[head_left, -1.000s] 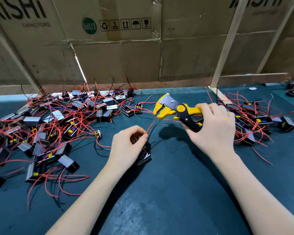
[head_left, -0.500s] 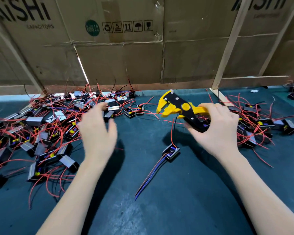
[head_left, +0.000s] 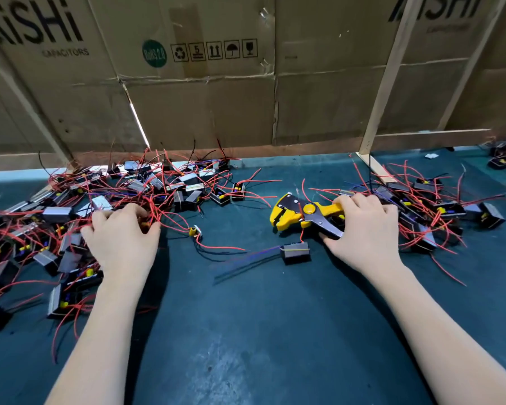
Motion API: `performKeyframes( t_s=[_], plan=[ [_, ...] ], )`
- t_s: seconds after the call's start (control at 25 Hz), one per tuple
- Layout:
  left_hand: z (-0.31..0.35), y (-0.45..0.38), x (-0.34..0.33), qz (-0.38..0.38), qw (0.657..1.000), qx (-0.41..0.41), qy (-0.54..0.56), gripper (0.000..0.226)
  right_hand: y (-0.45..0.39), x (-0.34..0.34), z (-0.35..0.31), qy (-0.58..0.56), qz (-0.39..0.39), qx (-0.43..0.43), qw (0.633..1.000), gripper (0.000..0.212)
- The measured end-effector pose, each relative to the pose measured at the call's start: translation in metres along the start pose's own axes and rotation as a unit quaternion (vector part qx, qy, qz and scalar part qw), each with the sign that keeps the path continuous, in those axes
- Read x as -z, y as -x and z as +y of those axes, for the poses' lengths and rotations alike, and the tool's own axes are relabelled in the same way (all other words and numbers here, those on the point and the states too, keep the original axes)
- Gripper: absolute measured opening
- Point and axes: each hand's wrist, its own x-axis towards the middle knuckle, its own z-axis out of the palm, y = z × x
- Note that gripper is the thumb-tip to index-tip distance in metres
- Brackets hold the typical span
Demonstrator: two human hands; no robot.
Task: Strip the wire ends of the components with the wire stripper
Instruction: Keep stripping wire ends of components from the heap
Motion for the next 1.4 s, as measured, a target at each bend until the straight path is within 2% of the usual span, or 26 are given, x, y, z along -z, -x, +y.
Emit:
performKeyframes(
  t_s=[0.12,0.2,0.28,0.36,0.4,0.44,0.52,0.64,0.76,0.88,0.96,1.08,1.16,1.4],
  plan=[
    [0.005,-0.002,0.009,0.114,0.99,-0.004,0.085,0.024,-0.002,-0.001,0.008,0.012,-0.001,-0.039,0.999,0.059],
    [0.007,-0.001,0.014,0.157,0.983,-0.001,0.092,0.024,-0.002,0.0,0.009,-0.006,0.004,-0.054,0.999,0.061],
    [0.005,-0.001,0.012,0.088,0.995,-0.006,0.036,0.026,-0.002,0.001,0.007,-0.012,-0.003,-0.051,0.999,0.062],
    [0.004,0.001,0.006,-0.051,0.996,-0.012,-0.071,0.033,-0.002,0.0,0.005,-0.007,-0.013,-0.046,0.999,0.062],
    [0.003,0.002,0.005,-0.097,0.99,-0.009,-0.098,0.034,-0.002,0.0,0.005,-0.008,-0.014,-0.046,0.999,0.062],
    [0.003,0.002,0.005,-0.112,0.989,-0.005,-0.095,0.031,-0.002,0.001,0.005,-0.012,-0.012,-0.048,0.999,0.061],
    [0.002,-0.001,0.007,-0.069,0.997,0.007,-0.04,0.03,-0.002,0.003,0.005,-0.026,-0.006,-0.057,0.998,0.058],
    [0.003,-0.003,0.011,0.048,0.998,0.002,0.04,0.032,-0.002,0.004,0.004,-0.035,-0.008,-0.06,0.998,0.056],
    [0.006,-0.002,0.013,0.097,0.991,0.011,0.088,0.036,-0.002,0.005,0.004,-0.03,-0.017,-0.055,0.998,0.056],
    [0.009,-0.001,0.018,0.076,0.991,0.04,0.102,0.036,-0.002,0.006,0.004,-0.035,-0.014,-0.057,0.998,0.055],
    [0.005,-0.002,0.018,0.045,0.997,0.051,0.047,0.033,-0.002,0.006,0.005,-0.037,-0.014,-0.06,0.997,0.055],
    [-0.005,-0.001,0.017,-0.071,0.993,0.057,-0.075,0.029,-0.002,0.005,0.005,-0.035,-0.016,-0.058,0.998,0.056],
    [-0.002,0.0,0.018,-0.117,0.988,0.072,-0.071,0.022,-0.001,0.005,0.005,-0.029,-0.02,-0.057,0.998,0.056],
    [0.003,0.001,0.022,-0.042,0.996,0.072,0.012,0.02,-0.002,0.005,0.004,-0.029,-0.025,-0.053,0.998,0.059]
  ],
)
